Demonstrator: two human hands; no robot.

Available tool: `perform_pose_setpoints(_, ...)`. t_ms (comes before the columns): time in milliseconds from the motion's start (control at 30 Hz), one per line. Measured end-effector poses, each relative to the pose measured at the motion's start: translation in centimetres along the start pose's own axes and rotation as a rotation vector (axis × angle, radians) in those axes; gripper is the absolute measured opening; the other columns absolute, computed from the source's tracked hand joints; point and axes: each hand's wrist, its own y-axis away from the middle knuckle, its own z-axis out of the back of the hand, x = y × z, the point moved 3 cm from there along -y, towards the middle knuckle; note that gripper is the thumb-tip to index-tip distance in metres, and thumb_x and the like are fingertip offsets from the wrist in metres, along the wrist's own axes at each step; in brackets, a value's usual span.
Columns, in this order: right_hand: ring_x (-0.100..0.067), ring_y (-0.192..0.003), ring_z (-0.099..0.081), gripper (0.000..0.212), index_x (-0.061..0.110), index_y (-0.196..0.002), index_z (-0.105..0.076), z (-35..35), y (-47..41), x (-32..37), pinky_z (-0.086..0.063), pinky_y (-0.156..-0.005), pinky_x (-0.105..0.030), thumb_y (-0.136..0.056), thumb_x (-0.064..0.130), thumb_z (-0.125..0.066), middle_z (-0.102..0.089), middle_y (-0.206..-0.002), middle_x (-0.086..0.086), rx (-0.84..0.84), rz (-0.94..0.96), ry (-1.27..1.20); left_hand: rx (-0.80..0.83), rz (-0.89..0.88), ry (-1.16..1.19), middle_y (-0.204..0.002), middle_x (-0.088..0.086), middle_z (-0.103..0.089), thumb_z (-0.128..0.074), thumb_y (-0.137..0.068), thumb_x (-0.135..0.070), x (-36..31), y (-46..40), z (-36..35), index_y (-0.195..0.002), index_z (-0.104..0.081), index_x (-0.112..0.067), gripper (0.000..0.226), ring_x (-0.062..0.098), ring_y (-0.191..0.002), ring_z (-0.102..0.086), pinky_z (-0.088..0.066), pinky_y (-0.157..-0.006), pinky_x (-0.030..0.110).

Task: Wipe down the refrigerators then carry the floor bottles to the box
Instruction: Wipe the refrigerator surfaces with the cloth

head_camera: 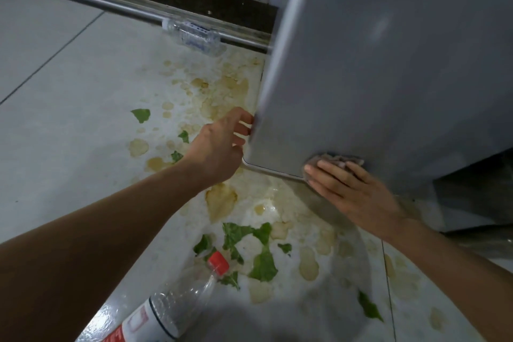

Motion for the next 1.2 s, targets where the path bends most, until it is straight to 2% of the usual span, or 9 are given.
perform_pose_setpoints(133, -0.022, -0.145, -0.016, 0.058, 0.010, -0.144, -0.038, 0.8, -4.4, 2.2, -0.014, -0.118, -0.041, -0.087, 0.005, -0.047, -0.019, -0.158, -0.004, -0.053, 0.024, -0.066, 0.027, 0.002, 0.032, -0.103, -0.005, -0.063, -0.046, -0.081, 0.012, 0.1, -0.4, 0.4, -0.106, -0.052, -0.023, 0.043, 0.011, -0.095, -0.063, -0.053, -0.081, 0.024)
perform_pose_setpoints(300, -0.017, -0.144, -0.020, 0.052, 0.014, -0.141, -0.045, 2.3, -10.3, 5.6, -0.011, -0.116, -0.037, -0.092, 0.010, -0.029, -0.022, -0.157, 0.002, -0.031, 0.066, -0.130, 0.075, 0.003, 0.007, -0.105, -0.009, -0.065, -0.045, -0.077, 0.017, 0.5, -0.8, 0.9, -0.103, -0.053, -0.027, 0.052, 0.004, -0.104, -0.059, -0.041, -0.072, 0.003)
perform_pose_setpoints(500, -0.015, -0.144, -0.019, 0.062, 0.015, -0.146, -0.033, 1.7, -6.3, 3.3, -0.017, -0.118, -0.037, -0.086, 0.010, -0.047, -0.014, -0.156, 0.004, 0.035, 0.069, -0.069, 0.074, 0.010, 0.019, -0.110, -0.010, -0.063, -0.047, -0.078, 0.015, 1.1, -0.4, 0.7, -0.116, -0.053, -0.028, 0.058, 0.007, -0.107, -0.056, -0.041, -0.079, 0.014)
perform_pose_setpoints(600, -0.016, -0.146, -0.009, 0.072, 0.017, -0.149, -0.029, 0.9, -3.7, 2.7, -0.005, -0.119, -0.040, -0.081, 0.004, -0.047, -0.008, -0.158, 0.000, 0.077, 0.054, 0.025, 0.037, 0.024, 0.003, -0.111, -0.011, -0.061, -0.047, -0.079, 0.014, 1.6, -0.1, 1.1, -0.128, -0.048, -0.030, 0.066, 0.006, -0.104, -0.055, -0.041, -0.079, 0.012)
perform_pose_setpoints(733, -0.014, -0.144, -0.020, 0.059, 0.016, -0.147, -0.031, 1.4, -6.9, 4.9, -0.016, -0.117, -0.039, -0.089, 0.010, -0.040, -0.018, -0.157, 0.005, 0.071, 0.024, -0.009, -0.015, 0.077, 0.041, -0.113, -0.008, -0.061, -0.045, -0.079, 0.014, 2.1, 0.7, 1.2, -0.133, -0.043, -0.030, 0.070, 0.010, -0.102, -0.057, -0.048, -0.080, 0.021)
perform_pose_setpoints(900, -0.028, -0.147, 0.005, 0.061, 0.001, -0.149, -0.008, 1.7, -12.9, 8.8, 0.015, -0.109, -0.046, -0.096, 0.022, -0.032, 0.001, -0.160, -0.011, 0.219, 0.164, -0.008, -0.011, 0.085, 0.024, -0.118, -0.006, -0.058, -0.045, -0.079, 0.014, 2.0, 1.4, 0.8, -0.135, -0.040, -0.030, 0.072, 0.011, -0.103, -0.057, -0.049, -0.079, 0.023)
perform_pose_setpoints(1000, -0.025, -0.146, 0.010, 0.062, 0.002, -0.145, 0.001, 1.2, -12.0, 8.2, 0.017, -0.109, -0.044, -0.096, 0.019, -0.032, 0.006, -0.160, -0.008, 0.205, 0.152, -0.041, -0.048, 0.068, 0.008, -0.123, -0.005, -0.055, -0.048, -0.079, 0.013, 1.5, 1.3, 0.7, -0.139, -0.034, -0.030, 0.075, 0.011, -0.101, -0.056, -0.047, -0.075, 0.022)
perform_pose_setpoints(1133, -0.010, -0.143, -0.022, 0.063, 0.017, -0.146, -0.028, -0.7, -4.7, 5.2, -0.009, -0.118, -0.037, -0.085, 0.009, -0.042, -0.021, -0.156, 0.012, 0.077, 0.103, -0.022, -0.085, 0.046, -0.003, -0.125, -0.004, -0.055, -0.055, -0.085, 0.003, 0.8, 1.1, -0.3, -0.139, -0.032, -0.029, 0.067, 0.011, -0.098, -0.056, -0.049, -0.080, 0.029)
perform_pose_setpoints(1200, -0.009, -0.141, -0.022, 0.066, 0.020, -0.145, -0.032, -1.9, 0.0, 3.5, -0.006, -0.117, -0.035, -0.082, 0.007, -0.046, -0.021, -0.154, 0.014, 0.111, 0.078, 0.015, -0.116, 0.053, 0.007, -0.123, -0.007, -0.055, -0.060, -0.086, -0.005, 0.4, 0.9, -1.4, -0.137, -0.033, -0.029, 0.062, 0.011, -0.098, -0.056, -0.048, -0.078, 0.028)
